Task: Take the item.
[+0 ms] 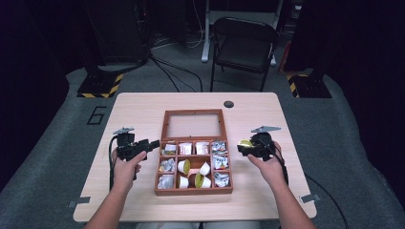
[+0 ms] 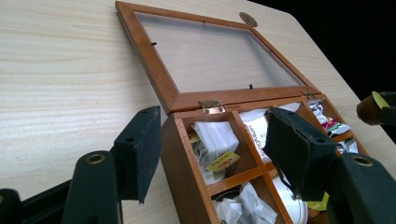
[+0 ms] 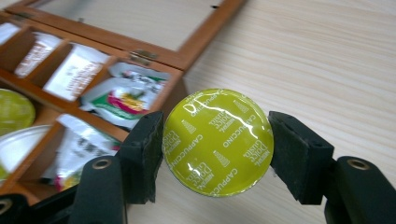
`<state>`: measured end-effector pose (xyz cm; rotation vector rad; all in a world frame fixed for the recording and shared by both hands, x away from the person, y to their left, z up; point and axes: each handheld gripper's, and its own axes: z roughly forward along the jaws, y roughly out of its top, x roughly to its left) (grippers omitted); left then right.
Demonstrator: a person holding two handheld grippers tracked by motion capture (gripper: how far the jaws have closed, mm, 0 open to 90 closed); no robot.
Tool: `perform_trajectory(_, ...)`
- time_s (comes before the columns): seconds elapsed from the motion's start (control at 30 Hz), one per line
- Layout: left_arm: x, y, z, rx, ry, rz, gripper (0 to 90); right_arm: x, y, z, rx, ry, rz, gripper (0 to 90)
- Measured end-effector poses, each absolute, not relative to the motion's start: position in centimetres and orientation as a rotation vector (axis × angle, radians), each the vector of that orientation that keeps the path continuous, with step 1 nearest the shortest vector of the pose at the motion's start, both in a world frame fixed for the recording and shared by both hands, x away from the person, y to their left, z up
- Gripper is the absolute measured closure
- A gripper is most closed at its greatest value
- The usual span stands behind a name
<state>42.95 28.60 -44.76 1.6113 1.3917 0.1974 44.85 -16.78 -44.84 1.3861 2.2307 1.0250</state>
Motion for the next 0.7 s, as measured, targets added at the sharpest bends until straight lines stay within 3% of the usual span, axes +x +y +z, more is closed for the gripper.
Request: perform_trajectory(0.7, 43.0, 28.9, -44.8, 1.596, 1.408, 0.198, 36.1, 46.3, -22.6, -47.5, 1.600, 2.072, 0.869, 37.5)
